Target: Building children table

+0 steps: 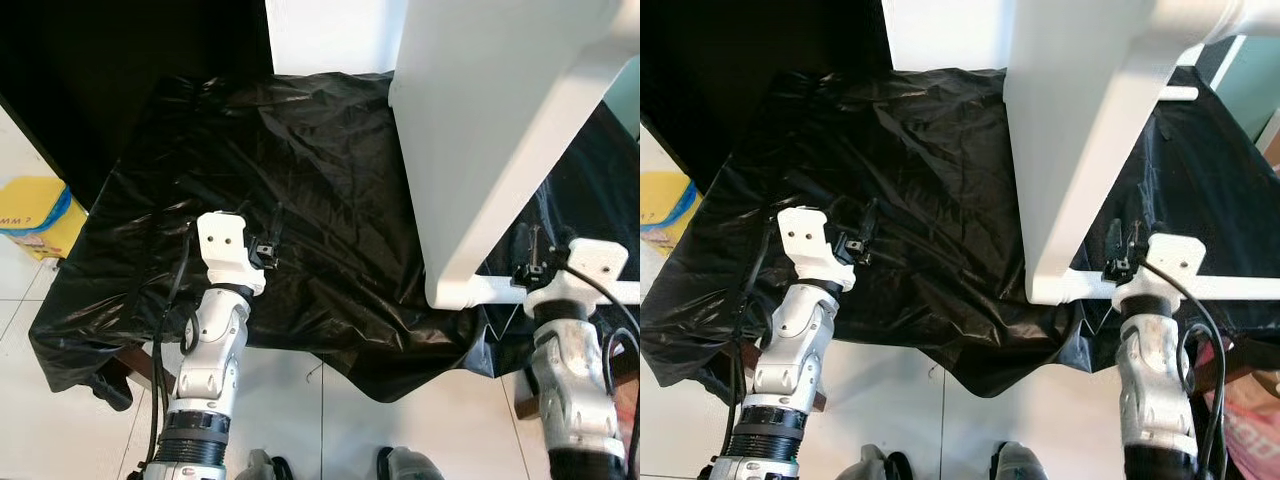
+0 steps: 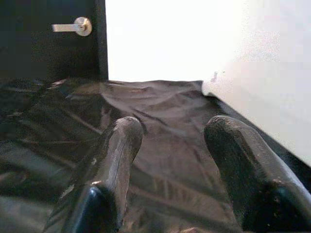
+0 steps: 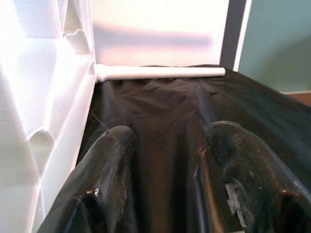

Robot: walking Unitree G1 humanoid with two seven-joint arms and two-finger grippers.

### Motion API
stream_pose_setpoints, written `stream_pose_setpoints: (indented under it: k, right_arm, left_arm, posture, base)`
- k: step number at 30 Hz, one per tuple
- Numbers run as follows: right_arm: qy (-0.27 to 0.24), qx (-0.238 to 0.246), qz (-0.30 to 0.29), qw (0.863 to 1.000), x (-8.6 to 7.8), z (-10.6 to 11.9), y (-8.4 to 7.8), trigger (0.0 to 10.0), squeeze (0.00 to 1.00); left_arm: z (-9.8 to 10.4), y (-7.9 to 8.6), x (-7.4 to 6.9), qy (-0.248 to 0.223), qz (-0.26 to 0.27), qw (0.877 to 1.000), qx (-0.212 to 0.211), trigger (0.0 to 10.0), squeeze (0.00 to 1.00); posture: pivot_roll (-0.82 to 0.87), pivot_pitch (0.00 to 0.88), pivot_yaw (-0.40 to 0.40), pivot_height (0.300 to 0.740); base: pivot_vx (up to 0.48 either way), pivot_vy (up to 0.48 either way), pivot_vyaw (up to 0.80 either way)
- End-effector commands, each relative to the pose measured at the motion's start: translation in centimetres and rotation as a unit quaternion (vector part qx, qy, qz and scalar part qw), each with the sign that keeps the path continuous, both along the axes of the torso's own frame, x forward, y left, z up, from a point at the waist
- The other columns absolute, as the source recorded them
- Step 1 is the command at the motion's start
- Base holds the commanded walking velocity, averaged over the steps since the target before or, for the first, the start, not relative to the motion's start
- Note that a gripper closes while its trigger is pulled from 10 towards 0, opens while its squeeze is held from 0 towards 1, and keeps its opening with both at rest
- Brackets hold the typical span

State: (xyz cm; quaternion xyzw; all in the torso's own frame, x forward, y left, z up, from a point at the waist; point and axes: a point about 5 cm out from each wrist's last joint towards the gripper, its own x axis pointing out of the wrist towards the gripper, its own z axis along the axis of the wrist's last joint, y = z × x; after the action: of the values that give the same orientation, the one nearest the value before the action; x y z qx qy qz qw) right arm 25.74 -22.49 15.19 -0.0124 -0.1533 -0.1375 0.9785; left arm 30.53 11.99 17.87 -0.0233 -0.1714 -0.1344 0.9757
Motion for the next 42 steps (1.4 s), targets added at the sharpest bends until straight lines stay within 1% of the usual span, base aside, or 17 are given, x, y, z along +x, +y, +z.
stream_pose_setpoints:
  k: [1, 2, 3, 5, 10, 13, 15, 17, 19, 20, 21, 25, 35, 41, 42]
  right_arm:
    - [0.005, 0.002, -0.007, 1.000, -0.9, -0.2, 0.1, 10.0, 0.00]
    - [0.005, 0.002, -0.007, 1.000, -0.9, -0.2, 0.1, 10.0, 0.00]
    - [0.018, 0.006, -0.003, 1.000, -2.0, -0.9, 0.5, 10.0, 0.00]
    - [0.022, 0.006, -0.001, 1.000, -2.3, -1.1, 0.7, 10.0, 0.00]
    - [0.026, 0.008, 0.002, 1.000, -2.4, -1.4, 1.0, 10.0, 0.00]
    - [0.033, 0.006, 0.017, 0.999, -2.6, -2.0, 1.8, 10.0, 0.00]
    - [0.033, 0.006, 0.017, 0.999, -2.6, -2.0, 1.8, 10.0, 0.00]
    - [0.043, 0.005, 0.037, 0.998, -2.8, -2.7, 2.9, 10.0, 0.00]
    - [0.060, 0.000, 0.069, 0.996, -3.1, -3.6, 4.3, 10.0, 0.00]
    - [0.060, 0.000, 0.069, 0.996, -3.1, -3.6, 4.3, 10.0, 0.00]
    - [0.065, -0.002, 0.080, 0.995, -3.3, -3.9, 4.8, 10.0, 0.00]
    - [0.069, -0.005, 0.081, 0.994, -3.3, -4.0, 4.6, 10.0, 0.00]
    - [0.071, -0.009, 0.089, 0.993, -3.3, -4.0, 4.8, 10.0, 0.00]
    - [0.077, -0.020, 0.103, 0.992, -3.9, -4.1, 4.9, 10.0, 0.00]
    - [0.080, -0.025, 0.115, 0.990, -4.3, -4.1, 5.0, 10.0, 0.38]
  left_arm:
    - [-0.2, -0.1, -0.4, 0.008, 0.015, 1.000, 0.000, 10.0, 0.00]
    - [-0.2, -0.1, -0.4, 0.008, 0.015, 1.000, 0.000, 10.0, 0.00]
    - [-0.3, -0.2, -0.7, 0.010, 0.012, 1.000, 0.002, 10.0, 0.00]
    - [-0.5, -0.3, -0.9, 0.013, 0.010, 1.000, 0.005, 10.0, 0.00]
    - [-0.9, -0.5, -1.2, 0.016, 0.004, 1.000, 0.013, 10.0, 0.00]
    - [-1.6, -0.4, -1.5, 0.022, 0.007, 1.000, 0.016, 10.0, 0.00]
    - [-1.6, -0.4, -1.5, 0.022, 0.007, 1.000, 0.016, 10.0, 0.00]
    - [-2.5, -0.2, -1.6, 0.034, 0.013, 0.999, 0.008, 10.0, 0.00]
    - [-3.5, -0.6, -1.9, 0.049, 0.014, 0.999, 0.007, 10.0, 0.00]
    - [-3.5, -0.6, -1.9, 0.049, 0.014, 0.999, 0.007, 10.0, 0.00]
    - [-3.8, -0.8, -2.1, 0.053, 0.012, 0.998, 0.009, 10.0, 0.00]
    - [-3.5, -1.3, -2.4, 0.052, 0.006, 0.999, 0.005, 10.0, 0.00]
    - [-3.5, -1.4, -2.6, 0.052, 0.005, 0.999, 0.006, 10.0, 0.00]
    - [-3.8, -1.4, -2.7, 0.051, 0.004, 0.999, 0.009, 10.0, 0.00]
    - [-3.8, -1.5, -2.9, 0.052, -0.002, 0.999, 0.012, 10.0, 0.00]
  posture:
    - [-0.17, 0.100, -0.003, 0.740]
    - [-0.17, 0.100, -0.003, 0.740]
    - [-0.17, 0.103, -0.001, 0.740]
    - [-0.17, 0.105, 0.002, 0.740]
    - [-0.17, 0.109, 0.003, 0.740]
    - [-0.17, 0.108, 0.006, 0.740]
    - [-0.17, 0.108, 0.006, 0.740]
    - [-0.18, 0.111, 0.008, 0.740]
    - [-0.18, 0.115, 0.010, 0.740]
    - [-0.18, 0.115, 0.010, 0.740]
    - [-0.18, 0.116, 0.010, 0.740]
    - [-0.18, 0.122, 0.010, 0.740]
    - [-0.18, 0.124, 0.008, 0.740]
    - [-0.18, 0.129, 0.007, 0.740]
    - [-0.18, 0.131, 0.007, 0.740]
  base:
    - [0.000, 0.000, 0.00]
    - [0.000, 0.000, 0.00]
    - [0.000, 0.000, 0.00]
    - [0.000, 0.000, 0.00]
    - [0.000, 0.000, 0.00]
    - [0.000, 0.000, 0.00]
    - [0.000, 0.000, 0.00]
    - [0.000, 0.000, 0.00]
    - [0.000, 0.000, 0.00]
    - [0.000, 0.000, 0.00]
    - [0.000, 0.000, 0.00]
    - [0.000, 0.000, 0.00]
    - [0.000, 0.000, 0.00]
    - [0.000, 0.000, 0.00]
    - [0.000, 0.000, 0.00]
